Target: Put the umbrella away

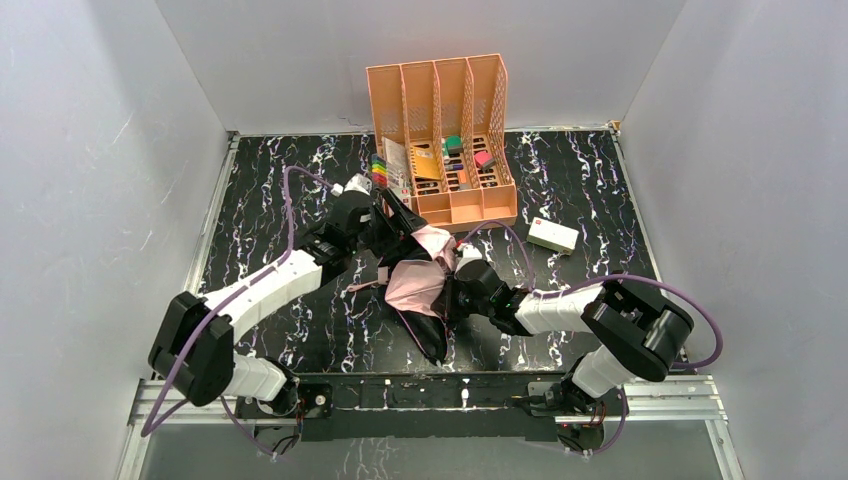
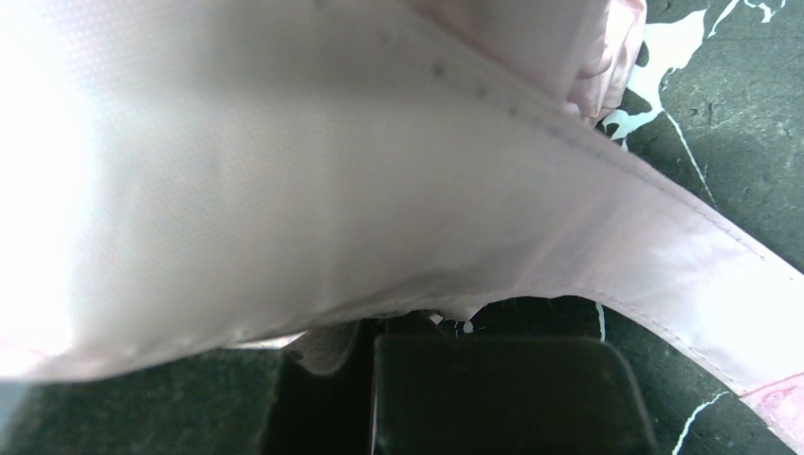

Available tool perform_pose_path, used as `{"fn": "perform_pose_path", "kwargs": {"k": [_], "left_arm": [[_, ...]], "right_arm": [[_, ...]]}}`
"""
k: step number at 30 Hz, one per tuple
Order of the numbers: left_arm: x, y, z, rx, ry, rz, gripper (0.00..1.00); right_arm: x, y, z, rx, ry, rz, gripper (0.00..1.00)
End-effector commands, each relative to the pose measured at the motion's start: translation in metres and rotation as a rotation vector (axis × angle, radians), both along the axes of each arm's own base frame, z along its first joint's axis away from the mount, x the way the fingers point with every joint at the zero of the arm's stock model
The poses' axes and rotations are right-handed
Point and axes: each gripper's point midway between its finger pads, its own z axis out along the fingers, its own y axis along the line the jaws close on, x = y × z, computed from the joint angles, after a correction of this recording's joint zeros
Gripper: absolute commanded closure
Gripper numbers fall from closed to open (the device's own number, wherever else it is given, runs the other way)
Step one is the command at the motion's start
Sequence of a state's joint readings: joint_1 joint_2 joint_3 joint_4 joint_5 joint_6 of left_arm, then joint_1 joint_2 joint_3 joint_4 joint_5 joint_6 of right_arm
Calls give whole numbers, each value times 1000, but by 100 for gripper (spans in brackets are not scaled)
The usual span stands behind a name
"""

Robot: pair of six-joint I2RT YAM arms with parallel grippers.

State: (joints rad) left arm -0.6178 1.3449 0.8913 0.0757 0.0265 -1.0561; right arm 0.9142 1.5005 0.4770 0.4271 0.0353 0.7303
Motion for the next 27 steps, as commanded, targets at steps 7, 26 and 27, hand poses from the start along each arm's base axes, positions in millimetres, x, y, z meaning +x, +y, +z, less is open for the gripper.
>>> {"fn": "perform_pose_path", "kwargs": {"k": [7, 26, 27], "left_arm": [[14, -16, 7, -62, -12, -33, 40], [47, -33, 65, 55, -263, -212, 100], [49, -36, 71, 61, -281, -231, 100]], "right_arm": [[2, -22, -21, -126, 3, -37, 95], [1, -21, -19, -124, 9, -30, 98], [2, -20, -19, -124, 9, -29, 98]]}}
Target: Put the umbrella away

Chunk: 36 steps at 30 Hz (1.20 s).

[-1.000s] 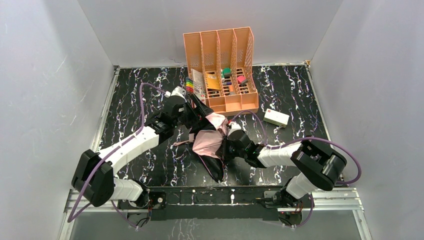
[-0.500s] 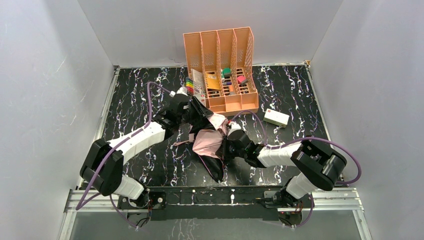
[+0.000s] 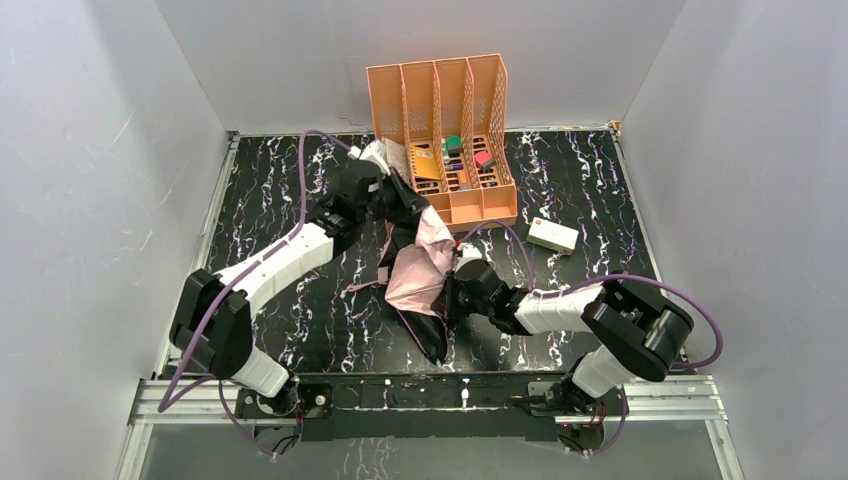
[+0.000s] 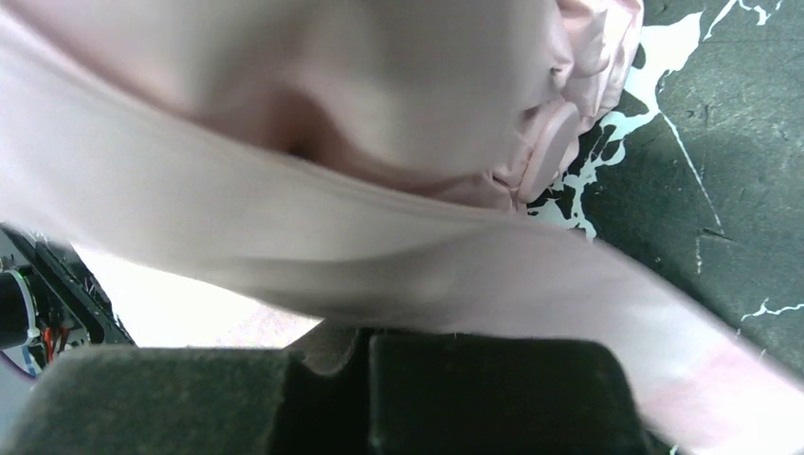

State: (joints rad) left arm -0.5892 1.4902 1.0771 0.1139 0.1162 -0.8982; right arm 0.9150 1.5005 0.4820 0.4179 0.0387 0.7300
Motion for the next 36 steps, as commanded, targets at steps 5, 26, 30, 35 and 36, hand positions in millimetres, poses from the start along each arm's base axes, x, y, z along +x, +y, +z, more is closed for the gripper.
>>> {"fn": "perform_pose_path", "kwargs": {"k": [5, 26, 30, 35, 36], "left_arm": [[7, -19, 70, 25, -226, -191, 100], [-57, 2, 65, 103, -210, -374, 35], [-67, 11, 45, 166, -199, -415, 26], [-77, 10, 28, 171, -180, -466, 23], [-77, 9, 26, 170, -178, -470, 24]], "right_arm": [[2, -20, -17, -120, 5, -31, 99], [3, -14, -15, -102, 15, -27, 99], [3, -14, -15, -105, 13, -27, 99], [3, -14, -16, -104, 18, -25, 99], [2, -14, -17, -104, 19, -25, 99]]}}
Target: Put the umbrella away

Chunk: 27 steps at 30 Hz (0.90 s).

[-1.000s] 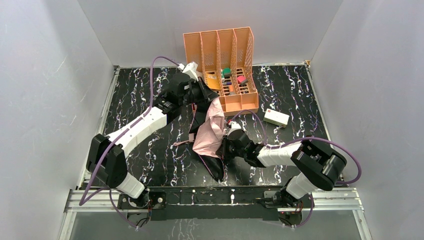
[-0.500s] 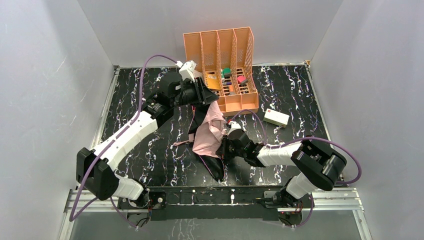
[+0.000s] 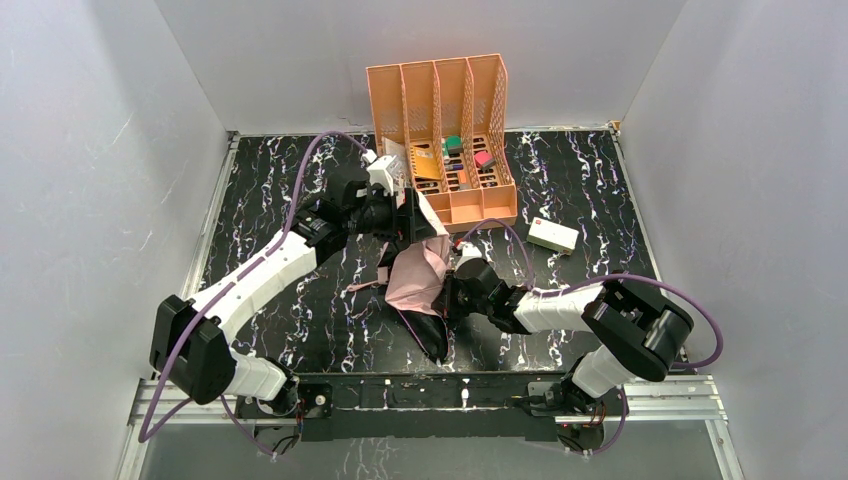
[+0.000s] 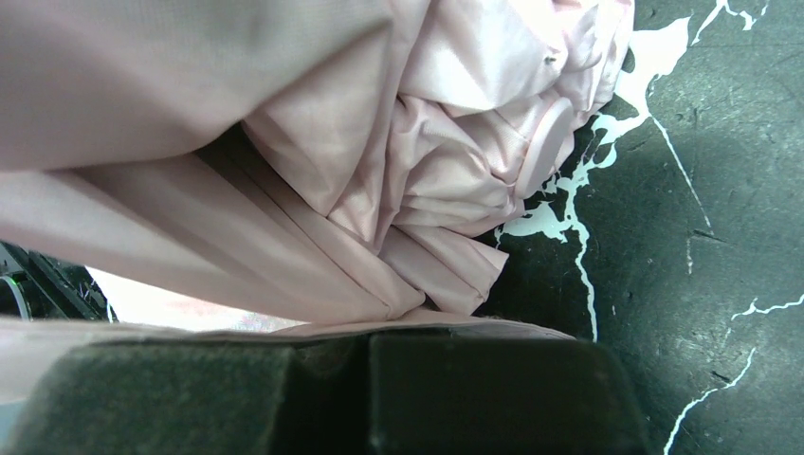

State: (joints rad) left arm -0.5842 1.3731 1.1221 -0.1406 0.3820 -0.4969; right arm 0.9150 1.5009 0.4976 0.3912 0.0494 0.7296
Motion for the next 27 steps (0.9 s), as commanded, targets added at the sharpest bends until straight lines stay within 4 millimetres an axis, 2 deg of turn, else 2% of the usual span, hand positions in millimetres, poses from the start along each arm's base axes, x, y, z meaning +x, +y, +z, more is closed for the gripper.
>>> {"fn": "perform_pose_path", "kwargs": {"k": [1, 6, 9, 17, 21, 27], "left_arm": [[-12, 1, 8, -17, -34, -69, 26], [-7, -4, 10, -34, -44, -70, 48], [-6, -6, 15, -44, -52, -75, 72], [-15, -5, 17, -58, -34, -92, 100], [-24, -6, 35, -96, -44, -108, 100], [-46, -6, 72, -140, -67, -110, 100]], "right_arm": [[0, -14, -18, -89, 18, -17, 99], [0, -14, -18, -88, 21, -18, 99], [0, -15, -19, -92, 22, -21, 99], [2, -10, -19, -75, 34, -37, 100], [9, -4, -19, -65, 31, -55, 100], [34, 1, -16, -49, 17, -112, 100]]}}
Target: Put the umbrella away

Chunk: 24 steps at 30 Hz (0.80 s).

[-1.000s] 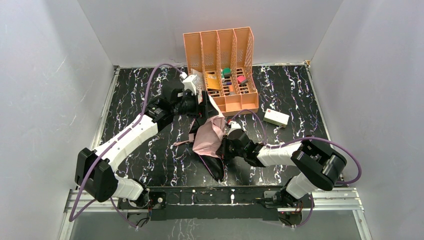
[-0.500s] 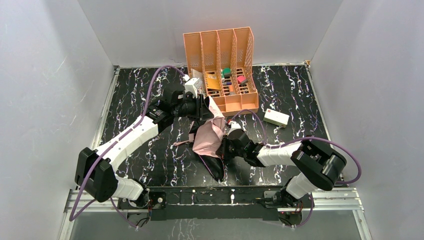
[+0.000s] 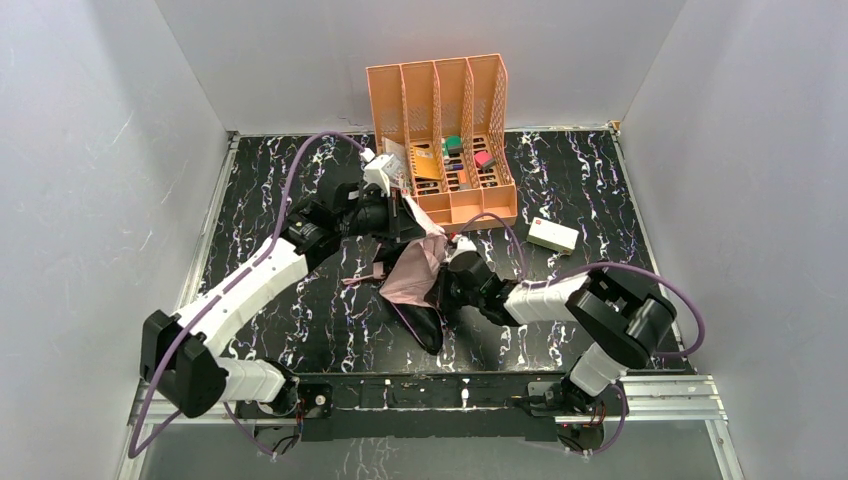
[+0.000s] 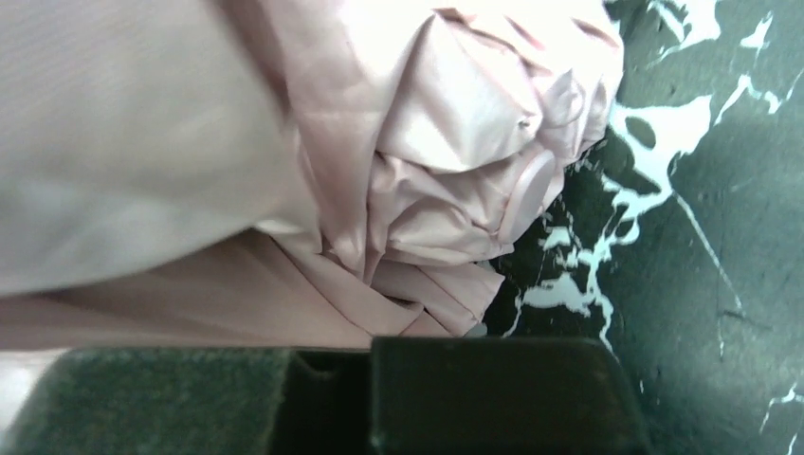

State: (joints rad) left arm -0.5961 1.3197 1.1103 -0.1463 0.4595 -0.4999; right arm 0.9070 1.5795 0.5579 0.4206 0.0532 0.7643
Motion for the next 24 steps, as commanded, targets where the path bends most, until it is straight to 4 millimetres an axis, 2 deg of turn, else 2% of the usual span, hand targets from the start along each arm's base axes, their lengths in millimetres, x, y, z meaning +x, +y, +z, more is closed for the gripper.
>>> {"fn": "perform_pose_path", "kwargs": {"k": [1, 5, 8, 12, 13, 16, 20, 24], "left_arm": [[-28, -2, 58, -93, -58, -31, 100], [-49, -2, 63, -99, -41, -25, 100], [-69, -9, 54, -86, -25, -26, 100], [-96, -20, 26, -70, 14, -26, 100], [-102, -22, 13, -62, 27, -23, 100], [-111, -27, -9, -52, 31, -7, 100], [-111, -36, -26, -91, 17, 17, 100], [-108, -40, -43, -111, 18, 36, 100]], "right_arm": [[24, -13, -16, -70, 7, -81, 100], [34, -8, -16, -61, 10, -83, 100], [38, -6, -14, -55, 10, -85, 100], [40, -4, -8, -35, 3, -69, 100], [38, -2, -4, -26, -1, -57, 100], [31, -2, 11, 6, -18, -24, 92], [18, -24, 32, 0, -30, -47, 76], [5, -62, 43, -74, -35, -125, 69]]}}
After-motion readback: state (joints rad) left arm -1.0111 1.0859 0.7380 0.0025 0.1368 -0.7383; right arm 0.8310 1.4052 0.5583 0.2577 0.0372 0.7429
